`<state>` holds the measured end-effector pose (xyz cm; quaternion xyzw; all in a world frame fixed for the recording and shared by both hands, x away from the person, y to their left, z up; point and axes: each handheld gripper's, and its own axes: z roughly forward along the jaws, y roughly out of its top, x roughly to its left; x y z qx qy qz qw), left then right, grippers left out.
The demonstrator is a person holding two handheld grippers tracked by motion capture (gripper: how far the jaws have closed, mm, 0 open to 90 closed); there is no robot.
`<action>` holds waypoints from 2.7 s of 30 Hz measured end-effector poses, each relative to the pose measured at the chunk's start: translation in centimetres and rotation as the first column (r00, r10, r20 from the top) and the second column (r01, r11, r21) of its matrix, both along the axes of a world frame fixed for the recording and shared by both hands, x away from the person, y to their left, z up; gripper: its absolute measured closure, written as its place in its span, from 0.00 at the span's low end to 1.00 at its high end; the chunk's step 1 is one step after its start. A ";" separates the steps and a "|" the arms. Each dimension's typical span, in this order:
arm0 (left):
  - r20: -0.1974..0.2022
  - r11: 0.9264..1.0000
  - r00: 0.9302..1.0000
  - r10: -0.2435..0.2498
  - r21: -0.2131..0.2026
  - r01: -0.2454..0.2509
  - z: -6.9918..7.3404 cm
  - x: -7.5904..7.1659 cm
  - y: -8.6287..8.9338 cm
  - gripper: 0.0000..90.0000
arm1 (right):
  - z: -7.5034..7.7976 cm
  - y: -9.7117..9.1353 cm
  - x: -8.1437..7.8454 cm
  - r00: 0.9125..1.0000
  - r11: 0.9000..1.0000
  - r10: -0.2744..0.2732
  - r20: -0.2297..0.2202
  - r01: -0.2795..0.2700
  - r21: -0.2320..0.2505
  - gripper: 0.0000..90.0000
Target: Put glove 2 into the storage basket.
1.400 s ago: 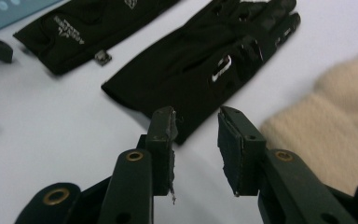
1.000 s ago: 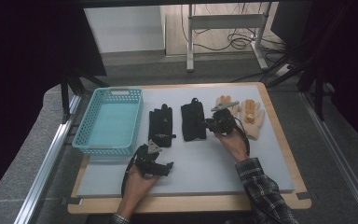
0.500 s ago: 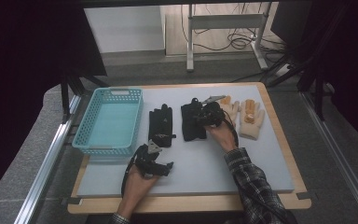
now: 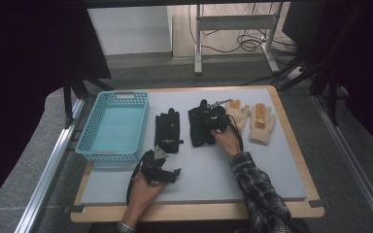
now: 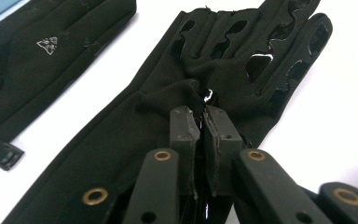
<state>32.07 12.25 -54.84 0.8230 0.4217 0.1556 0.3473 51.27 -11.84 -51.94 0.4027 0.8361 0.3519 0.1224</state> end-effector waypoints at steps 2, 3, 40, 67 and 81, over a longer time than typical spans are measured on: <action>-0.002 1.000 1.000 0.001 0.000 -0.001 0.0 0.0 0.0 0.07 | 0.5 -0.1 -0.2 1.000 1.000 0.003 0.012 -0.003 -0.005 0.92; 0.000 1.000 1.000 -0.001 0.002 0.001 0.0 0.0 0.0 0.07 | 0.8 -0.2 -0.4 1.000 1.000 0.006 0.017 -0.006 0.001 0.92; -0.002 1.000 1.000 0.003 0.000 -0.003 0.0 0.0 0.0 0.07 | 2.9 -5.9 -16.3 0.991 0.996 0.066 0.116 -0.071 0.046 0.72; -0.010 0.998 0.998 0.056 -0.002 -0.056 -0.1 -2.1 2.9 0.06 | 1.5 -6.8 -16.9 0.986 0.988 0.145 0.086 -0.149 0.043 0.75; -0.010 0.998 0.998 0.056 -0.005 -0.056 -0.2 -2.1 3.0 0.06 | 3.0 1.7 -10.8 0.960 0.960 0.265 0.092 -0.272 0.070 0.79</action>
